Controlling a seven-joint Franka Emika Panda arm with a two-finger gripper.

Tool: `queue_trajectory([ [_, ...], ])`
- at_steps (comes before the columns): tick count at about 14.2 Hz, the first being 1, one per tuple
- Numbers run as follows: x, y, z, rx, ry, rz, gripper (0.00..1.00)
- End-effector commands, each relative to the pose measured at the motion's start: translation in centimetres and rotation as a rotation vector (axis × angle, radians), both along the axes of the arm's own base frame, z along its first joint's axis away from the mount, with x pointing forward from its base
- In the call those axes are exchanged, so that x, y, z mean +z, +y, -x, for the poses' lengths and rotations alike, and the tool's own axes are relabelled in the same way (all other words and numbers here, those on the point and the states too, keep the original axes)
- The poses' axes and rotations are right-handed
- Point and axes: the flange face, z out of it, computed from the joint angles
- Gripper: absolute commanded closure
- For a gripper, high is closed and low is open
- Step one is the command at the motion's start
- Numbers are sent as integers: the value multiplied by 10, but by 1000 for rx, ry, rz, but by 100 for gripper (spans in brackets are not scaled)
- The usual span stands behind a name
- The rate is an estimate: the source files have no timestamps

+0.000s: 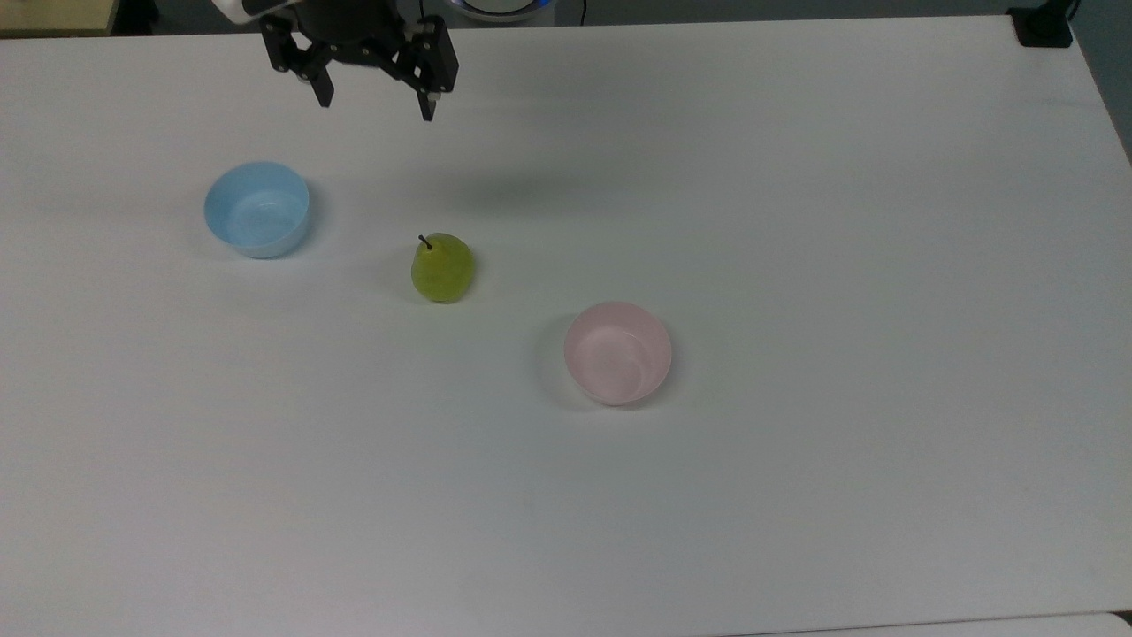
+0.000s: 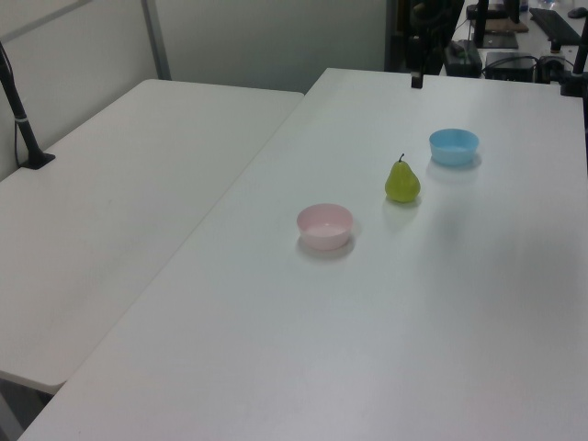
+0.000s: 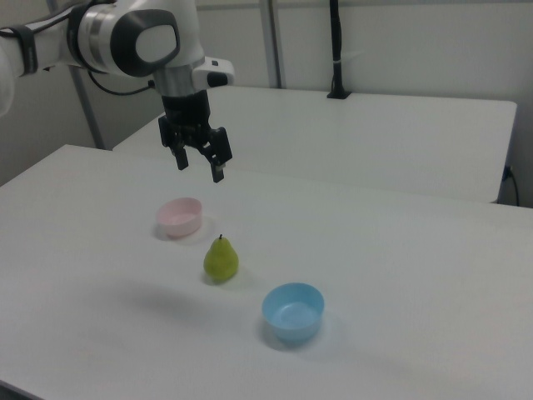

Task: Place the pear in the bowl
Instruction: 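Move the open gripper down over the green pear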

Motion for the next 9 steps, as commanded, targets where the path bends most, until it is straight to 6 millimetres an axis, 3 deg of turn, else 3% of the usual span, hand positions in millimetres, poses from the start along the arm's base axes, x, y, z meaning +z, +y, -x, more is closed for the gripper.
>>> queue_trajectory([
  [1,-23,-7,-3,96,43,-6,0],
  [5,-35,-6,-10,107,37,-29,0],
  [9,-90,-1,-32,203,84,-25,0],
])
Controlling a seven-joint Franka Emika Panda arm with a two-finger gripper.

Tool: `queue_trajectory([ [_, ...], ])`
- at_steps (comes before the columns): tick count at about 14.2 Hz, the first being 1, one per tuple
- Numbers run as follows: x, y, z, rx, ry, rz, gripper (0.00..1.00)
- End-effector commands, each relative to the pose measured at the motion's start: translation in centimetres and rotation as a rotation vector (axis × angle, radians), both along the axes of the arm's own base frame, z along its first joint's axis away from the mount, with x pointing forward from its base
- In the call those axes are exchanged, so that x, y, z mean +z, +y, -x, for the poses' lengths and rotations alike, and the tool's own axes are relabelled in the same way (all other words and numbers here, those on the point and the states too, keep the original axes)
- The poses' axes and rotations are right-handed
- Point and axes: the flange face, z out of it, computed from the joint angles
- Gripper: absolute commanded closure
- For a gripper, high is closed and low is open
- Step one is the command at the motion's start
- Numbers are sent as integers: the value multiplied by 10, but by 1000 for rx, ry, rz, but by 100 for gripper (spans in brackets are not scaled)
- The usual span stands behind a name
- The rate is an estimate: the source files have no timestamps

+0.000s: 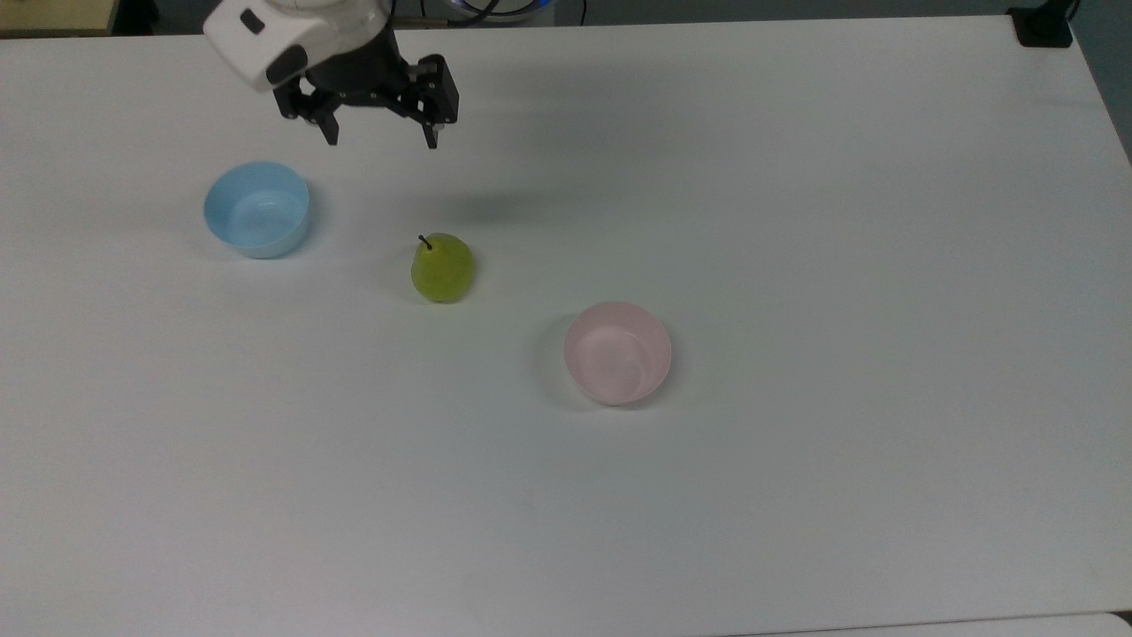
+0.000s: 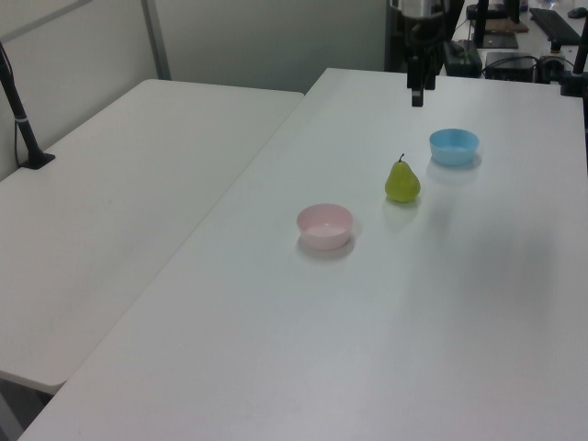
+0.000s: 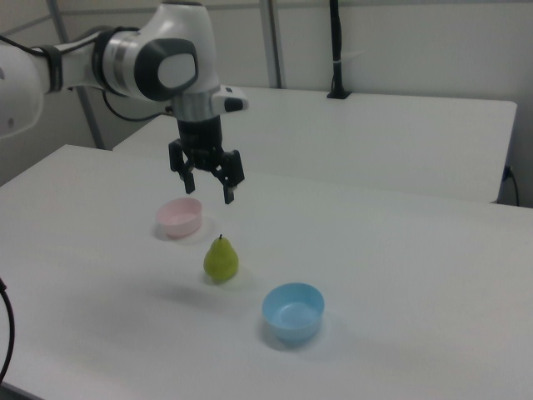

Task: Place the pear in the bowl
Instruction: 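Move the open gripper down over the green pear, then close the gripper on the green pear and lift it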

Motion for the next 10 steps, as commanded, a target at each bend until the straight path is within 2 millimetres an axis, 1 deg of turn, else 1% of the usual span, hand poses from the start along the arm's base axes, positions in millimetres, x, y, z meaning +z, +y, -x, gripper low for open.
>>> queue_trajectory([
  [1,-49,4,-18,69,23,-16,0],
  [3,-73,6,-28,72,27,-10,0],
  [4,-93,7,-35,76,34,-4,0],
  [5,-106,14,-39,88,39,2,0],
  [9,-168,58,-53,147,72,27,0],
  [10,-174,60,-53,152,77,31,0],
])
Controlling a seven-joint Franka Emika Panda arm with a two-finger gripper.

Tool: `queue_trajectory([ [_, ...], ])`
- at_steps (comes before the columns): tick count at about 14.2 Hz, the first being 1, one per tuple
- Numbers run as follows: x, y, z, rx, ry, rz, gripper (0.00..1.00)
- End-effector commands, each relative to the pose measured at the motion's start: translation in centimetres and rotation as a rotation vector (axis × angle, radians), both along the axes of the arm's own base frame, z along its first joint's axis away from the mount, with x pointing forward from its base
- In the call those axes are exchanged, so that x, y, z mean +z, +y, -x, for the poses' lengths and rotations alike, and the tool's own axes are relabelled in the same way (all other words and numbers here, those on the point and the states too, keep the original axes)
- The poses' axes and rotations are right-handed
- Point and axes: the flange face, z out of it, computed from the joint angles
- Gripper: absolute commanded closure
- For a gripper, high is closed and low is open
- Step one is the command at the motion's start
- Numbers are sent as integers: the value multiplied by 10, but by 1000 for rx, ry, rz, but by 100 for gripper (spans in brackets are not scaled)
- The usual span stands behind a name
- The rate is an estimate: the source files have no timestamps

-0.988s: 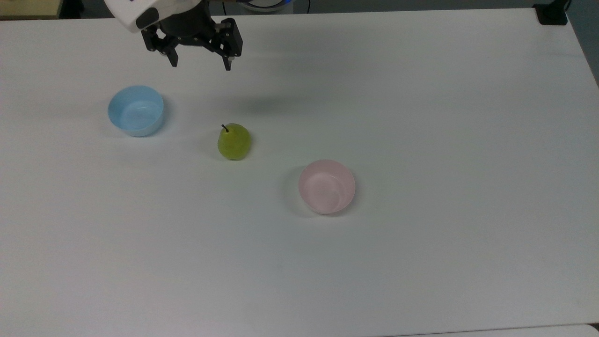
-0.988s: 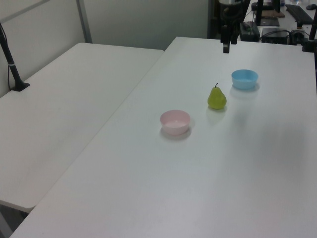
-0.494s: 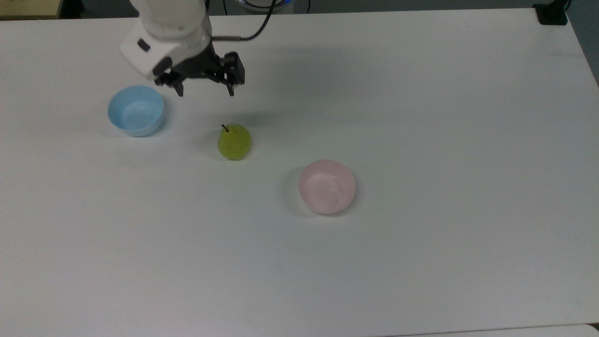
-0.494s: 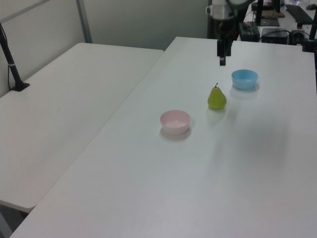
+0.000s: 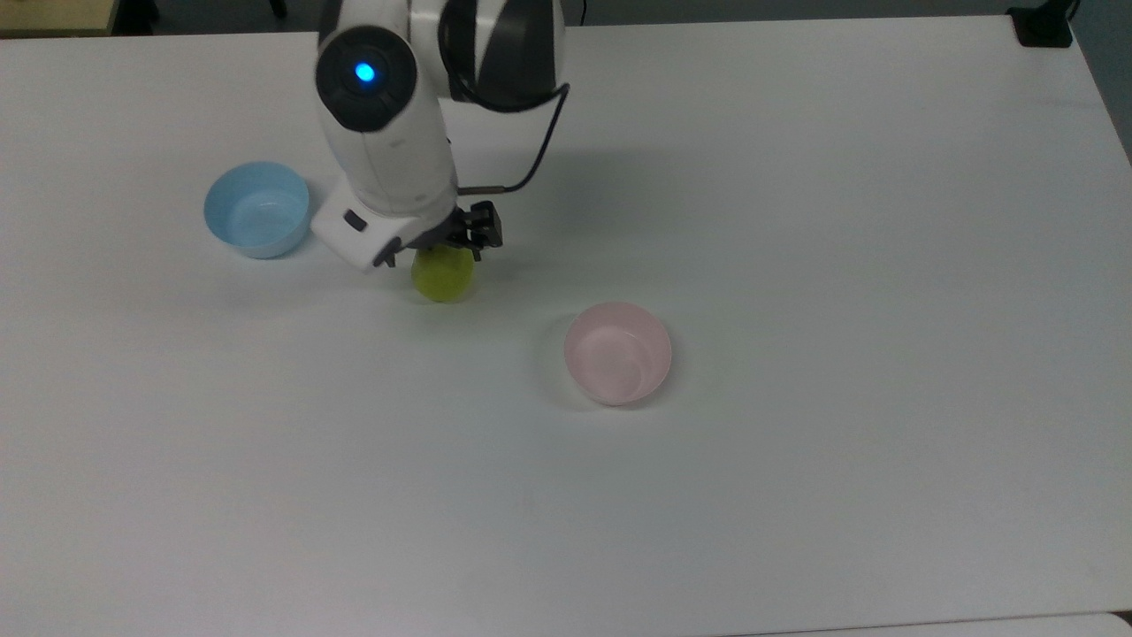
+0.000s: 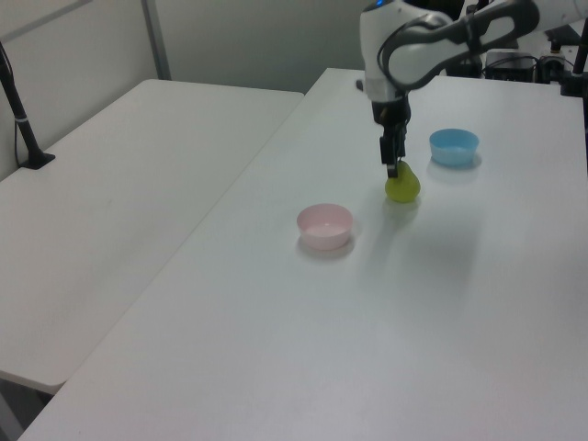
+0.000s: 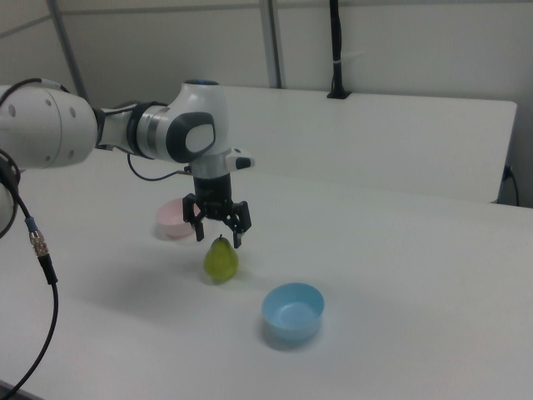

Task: Place the pear in the bowl
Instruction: 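Close the gripper on the green pear and lift it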

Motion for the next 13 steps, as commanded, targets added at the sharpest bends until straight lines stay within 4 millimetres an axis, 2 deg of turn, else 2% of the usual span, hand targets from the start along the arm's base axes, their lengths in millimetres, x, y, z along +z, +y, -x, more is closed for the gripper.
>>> queue_trajectory([
  [1,-25,15,-4,34,7,11,0],
  [3,-27,14,-2,44,12,26,0],
  [5,-33,11,2,66,30,53,50],
  [6,-32,8,1,69,29,53,71],
  [7,-28,6,2,72,31,52,85],
  [9,-17,0,2,64,19,52,90],
  [12,46,-7,-1,12,-88,17,90],
  [13,56,-4,-3,-15,-109,-9,89],
])
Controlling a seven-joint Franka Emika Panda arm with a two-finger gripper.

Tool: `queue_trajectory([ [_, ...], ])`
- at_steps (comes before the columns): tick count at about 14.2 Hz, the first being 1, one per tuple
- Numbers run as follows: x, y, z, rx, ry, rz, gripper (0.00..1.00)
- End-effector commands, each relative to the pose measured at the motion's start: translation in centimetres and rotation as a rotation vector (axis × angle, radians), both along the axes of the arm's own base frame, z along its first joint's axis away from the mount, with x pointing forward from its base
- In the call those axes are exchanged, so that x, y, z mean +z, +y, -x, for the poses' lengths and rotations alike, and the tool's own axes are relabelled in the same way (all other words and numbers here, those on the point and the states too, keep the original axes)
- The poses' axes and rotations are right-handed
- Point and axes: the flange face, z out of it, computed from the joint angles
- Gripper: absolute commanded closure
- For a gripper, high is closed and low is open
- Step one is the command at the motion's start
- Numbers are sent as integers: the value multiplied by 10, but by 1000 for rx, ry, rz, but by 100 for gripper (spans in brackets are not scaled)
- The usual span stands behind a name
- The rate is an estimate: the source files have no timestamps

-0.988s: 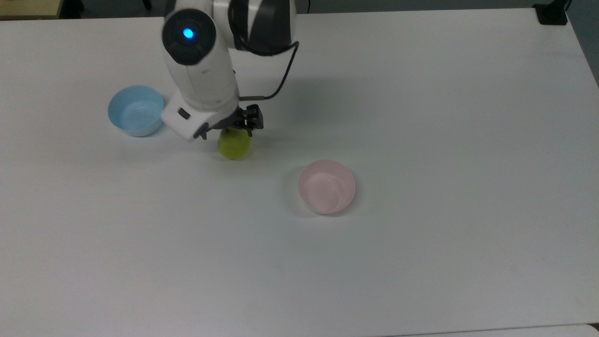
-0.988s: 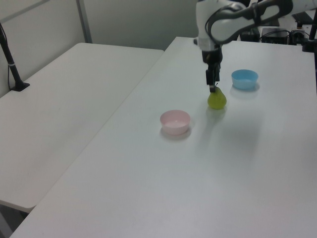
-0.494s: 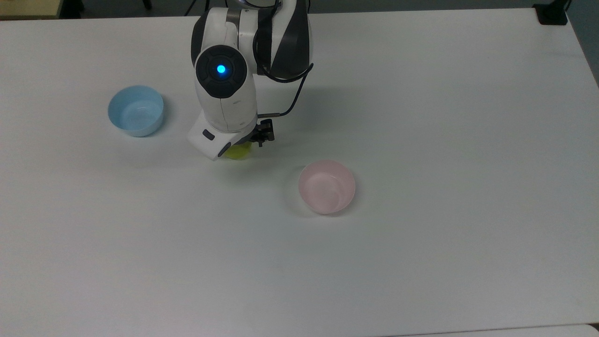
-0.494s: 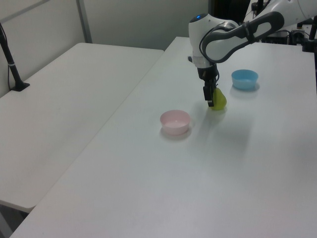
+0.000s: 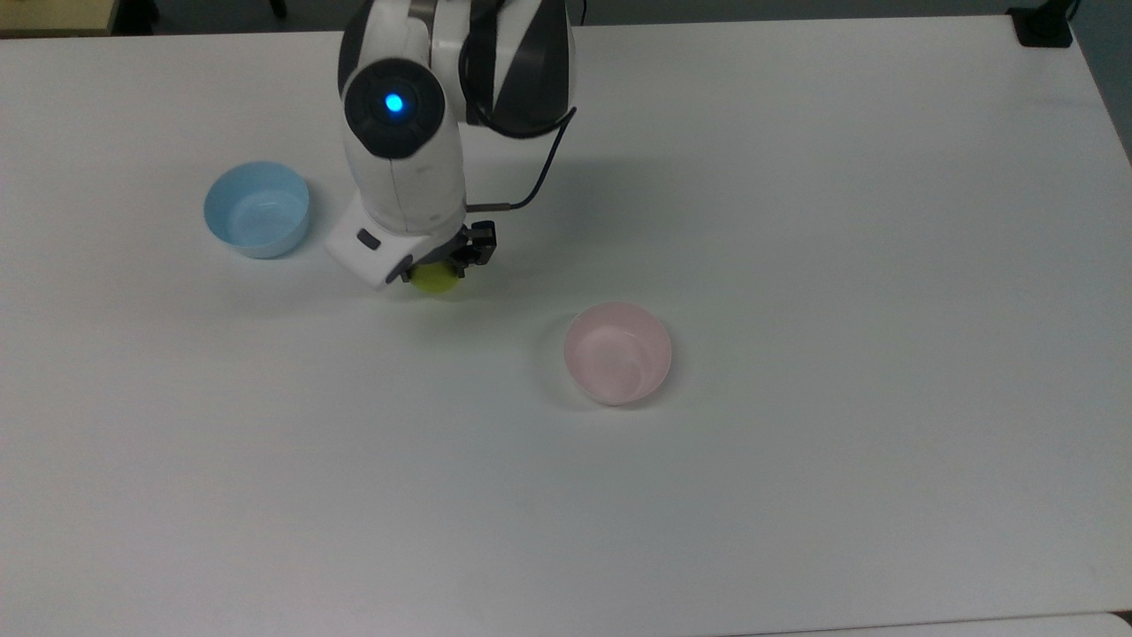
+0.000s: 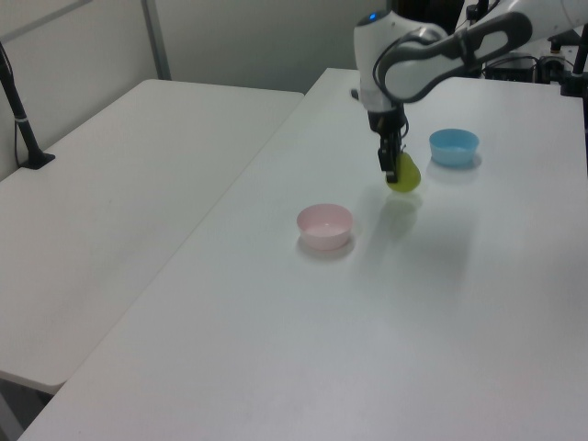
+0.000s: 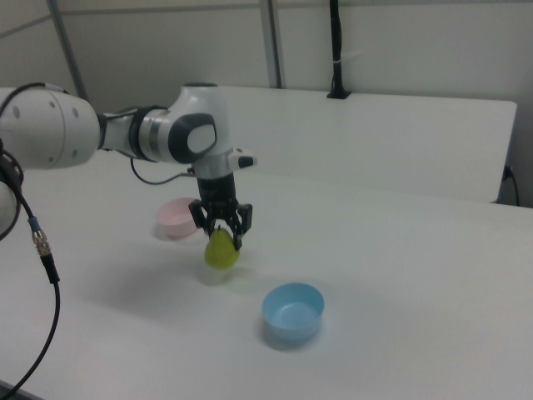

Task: Place the pear in the bowl
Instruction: 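Carry the pear over the pink bowl and lower it in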

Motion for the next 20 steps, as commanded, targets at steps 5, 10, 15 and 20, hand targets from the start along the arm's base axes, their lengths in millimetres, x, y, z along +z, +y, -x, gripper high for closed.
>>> queue_trajectory([
  [5,88,41,-17,-180,-186,-90,86],
  [10,52,137,-36,-262,-293,-119,86],
  [15,26,172,-39,-269,-320,-124,82],
  [20,11,171,-40,-260,-303,-108,8],
])
